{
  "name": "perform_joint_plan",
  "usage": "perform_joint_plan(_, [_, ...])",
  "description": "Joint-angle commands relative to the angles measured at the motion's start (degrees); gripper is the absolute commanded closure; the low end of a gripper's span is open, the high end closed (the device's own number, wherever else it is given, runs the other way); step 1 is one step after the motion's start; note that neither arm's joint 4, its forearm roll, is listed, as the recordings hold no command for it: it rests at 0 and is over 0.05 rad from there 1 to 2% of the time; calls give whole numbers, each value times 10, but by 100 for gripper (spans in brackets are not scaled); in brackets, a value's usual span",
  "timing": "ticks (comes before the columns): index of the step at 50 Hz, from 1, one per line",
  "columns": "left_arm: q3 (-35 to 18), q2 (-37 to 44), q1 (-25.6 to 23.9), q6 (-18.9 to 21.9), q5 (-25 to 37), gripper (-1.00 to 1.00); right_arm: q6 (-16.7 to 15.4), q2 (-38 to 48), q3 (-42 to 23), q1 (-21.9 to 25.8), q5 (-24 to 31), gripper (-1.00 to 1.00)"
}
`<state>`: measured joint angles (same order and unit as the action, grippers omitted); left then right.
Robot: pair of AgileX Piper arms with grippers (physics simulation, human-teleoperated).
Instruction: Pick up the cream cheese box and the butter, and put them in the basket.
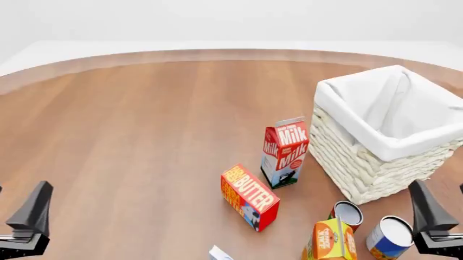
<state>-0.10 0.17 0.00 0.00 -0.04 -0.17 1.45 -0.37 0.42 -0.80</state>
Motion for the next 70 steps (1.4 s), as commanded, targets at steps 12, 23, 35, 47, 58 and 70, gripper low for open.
perform_joint_plan(12, [-1, 3, 0, 0, -1, -100, -15, 154, -147, 161, -4, -100])
perform_joint_plan(23, [-1, 3, 0, 0, -1, -100, 26, 310, -335, 257, 94, -100])
perform_joint_plan(35, [-1, 3, 0, 0, -1, -100, 83, 423, -512, 371, 193, -100])
perform_joint_plan(47, [-1, 3, 0, 0, -1, -100, 74, 525, -596, 422, 222, -100])
perform_joint_plan(58, [-1, 3, 0, 0, -1, -100, 91, 597, -635, 456, 240, -100])
perform_joint_plan(70, [-1, 3, 0, 0, -1, -100, 108, 634, -612, 449, 256, -100])
